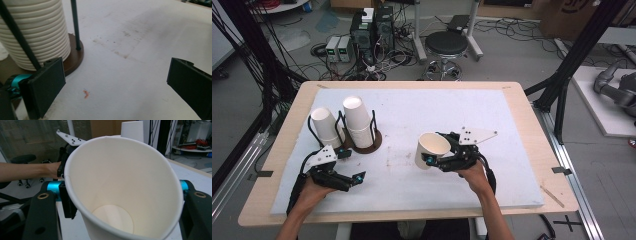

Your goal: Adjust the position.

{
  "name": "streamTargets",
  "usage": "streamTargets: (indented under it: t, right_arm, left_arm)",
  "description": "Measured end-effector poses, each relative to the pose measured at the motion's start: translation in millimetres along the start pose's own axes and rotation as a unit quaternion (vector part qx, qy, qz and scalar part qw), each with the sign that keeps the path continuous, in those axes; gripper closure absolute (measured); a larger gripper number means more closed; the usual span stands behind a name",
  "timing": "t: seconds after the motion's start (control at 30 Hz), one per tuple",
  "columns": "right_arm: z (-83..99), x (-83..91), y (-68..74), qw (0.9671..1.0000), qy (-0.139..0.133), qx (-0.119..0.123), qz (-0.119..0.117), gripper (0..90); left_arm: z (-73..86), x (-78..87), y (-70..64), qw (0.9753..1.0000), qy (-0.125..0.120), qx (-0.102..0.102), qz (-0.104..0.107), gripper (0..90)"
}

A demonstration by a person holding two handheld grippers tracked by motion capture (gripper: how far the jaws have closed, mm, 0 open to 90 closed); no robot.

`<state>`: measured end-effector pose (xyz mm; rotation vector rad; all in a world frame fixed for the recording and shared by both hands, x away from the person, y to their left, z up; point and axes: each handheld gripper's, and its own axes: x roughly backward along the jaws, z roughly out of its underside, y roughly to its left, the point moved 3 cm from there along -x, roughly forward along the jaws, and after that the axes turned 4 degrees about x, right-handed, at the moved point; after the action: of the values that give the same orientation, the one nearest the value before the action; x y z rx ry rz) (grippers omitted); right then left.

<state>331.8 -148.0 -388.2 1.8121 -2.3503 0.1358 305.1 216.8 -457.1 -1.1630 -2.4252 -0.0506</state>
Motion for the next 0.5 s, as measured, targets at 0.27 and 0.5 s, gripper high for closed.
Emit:
streamTargets:
  t: [0.27,0.5]
  right_arm:
    - [3.1,3.0,-0.2,0.9999,-0.004,0.003,0.011,33.2]
    - [3.6,4.9,-0.6,0.9999,-0.004,0.0,0.011,33.3]
  left_arm:
    - [6.6,-0.6,2.5,0.9998,-0.011,0.005,-0.017,1.7]
    - [7.6,-0.6,4.6,0.9995,-0.015,0.014,-0.024,1.7]
